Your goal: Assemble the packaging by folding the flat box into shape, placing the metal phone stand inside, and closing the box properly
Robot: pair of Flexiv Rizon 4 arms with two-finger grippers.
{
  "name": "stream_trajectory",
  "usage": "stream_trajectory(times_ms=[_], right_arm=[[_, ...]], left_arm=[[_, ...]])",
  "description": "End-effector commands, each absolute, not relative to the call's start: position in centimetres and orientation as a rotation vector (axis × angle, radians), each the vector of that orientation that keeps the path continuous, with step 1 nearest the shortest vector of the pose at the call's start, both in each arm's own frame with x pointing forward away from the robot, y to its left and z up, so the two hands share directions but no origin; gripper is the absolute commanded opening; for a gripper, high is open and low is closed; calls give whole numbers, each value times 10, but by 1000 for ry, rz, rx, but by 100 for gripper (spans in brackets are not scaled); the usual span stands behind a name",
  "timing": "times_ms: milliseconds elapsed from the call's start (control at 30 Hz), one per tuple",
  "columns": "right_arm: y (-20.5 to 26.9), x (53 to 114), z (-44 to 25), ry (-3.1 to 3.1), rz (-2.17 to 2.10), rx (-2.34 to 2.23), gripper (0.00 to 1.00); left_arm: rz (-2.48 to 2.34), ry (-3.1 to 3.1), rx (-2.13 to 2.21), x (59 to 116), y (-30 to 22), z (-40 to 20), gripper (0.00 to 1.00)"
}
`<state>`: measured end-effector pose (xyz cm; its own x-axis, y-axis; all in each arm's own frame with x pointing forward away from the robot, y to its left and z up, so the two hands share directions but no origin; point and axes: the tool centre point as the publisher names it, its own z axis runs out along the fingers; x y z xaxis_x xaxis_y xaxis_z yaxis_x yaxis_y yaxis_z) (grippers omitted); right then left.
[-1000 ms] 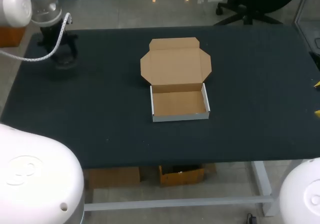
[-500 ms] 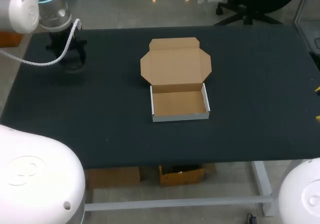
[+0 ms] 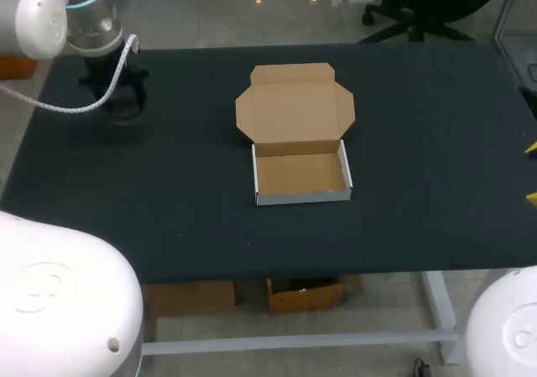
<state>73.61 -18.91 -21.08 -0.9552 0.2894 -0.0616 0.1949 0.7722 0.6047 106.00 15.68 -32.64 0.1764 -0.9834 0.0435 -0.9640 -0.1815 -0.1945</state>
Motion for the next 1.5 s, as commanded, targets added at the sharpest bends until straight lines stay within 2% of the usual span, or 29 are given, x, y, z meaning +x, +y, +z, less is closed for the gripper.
stream_trajectory(times_ms=[33,233,667,1500], right_arm=[[-190,736,-210,2813,939,384,100],[-190,736,-210,2813,939,384,100],[-190,736,-210,2813,939,384,100],[-189,739,-211,2813,937,385,100]], left_arm=[[-235,1922,-2311,1059,156,-325,0],[-247,1926,-2285,1048,142,-325,0],[-300,2098,-2088,994,72,-308,0],[-317,2287,-1867,955,-24,-303,0]])
